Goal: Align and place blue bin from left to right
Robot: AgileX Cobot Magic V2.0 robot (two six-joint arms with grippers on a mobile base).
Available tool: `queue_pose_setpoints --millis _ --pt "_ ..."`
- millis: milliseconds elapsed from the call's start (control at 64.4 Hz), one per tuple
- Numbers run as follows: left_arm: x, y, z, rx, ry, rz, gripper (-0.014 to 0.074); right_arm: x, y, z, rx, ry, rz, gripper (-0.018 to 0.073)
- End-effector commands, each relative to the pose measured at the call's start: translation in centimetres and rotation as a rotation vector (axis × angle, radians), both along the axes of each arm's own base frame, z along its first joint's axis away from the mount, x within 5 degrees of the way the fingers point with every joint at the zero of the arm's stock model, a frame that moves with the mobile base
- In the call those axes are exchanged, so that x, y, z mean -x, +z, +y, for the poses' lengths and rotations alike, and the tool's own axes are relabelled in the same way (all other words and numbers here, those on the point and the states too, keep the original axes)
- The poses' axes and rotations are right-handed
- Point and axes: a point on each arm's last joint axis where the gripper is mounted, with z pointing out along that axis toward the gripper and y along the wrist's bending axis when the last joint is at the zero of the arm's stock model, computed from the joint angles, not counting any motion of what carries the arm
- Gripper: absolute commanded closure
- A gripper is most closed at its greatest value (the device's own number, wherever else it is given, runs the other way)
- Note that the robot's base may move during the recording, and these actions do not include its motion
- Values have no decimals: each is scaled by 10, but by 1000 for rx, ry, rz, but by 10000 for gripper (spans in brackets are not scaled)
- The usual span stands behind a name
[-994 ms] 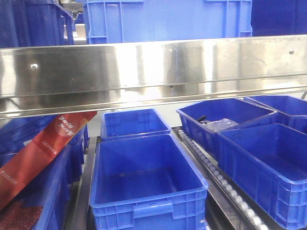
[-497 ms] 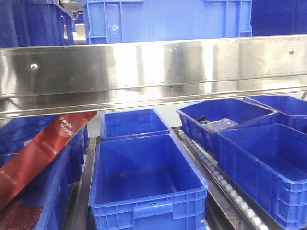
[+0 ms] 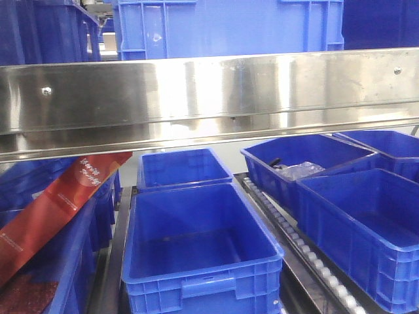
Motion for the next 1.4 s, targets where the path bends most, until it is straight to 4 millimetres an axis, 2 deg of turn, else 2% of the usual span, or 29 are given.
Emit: queue_pose_setpoints --millis 0,202,311,357,404,1383 --pt "-5 -15 -2 35 7 -42 592 1 2 0 7 1 -33 636" --pt "-23 -77 -4 90 23 4 592 1 2 0 7 1 -33 636" --pt "-28 -99 -3 99 47 -8 592 1 2 0 5 2 -37 636" --pt "-28 -95 -2 112 54 -53 592 1 2 0 5 2 -37 636" --pt "-28 -100 -2 110 66 0 592 1 2 0 5 2 -37 636" --pt "-28 -98 0 109 96 -21 592 1 2 0 4 2 -39 636"
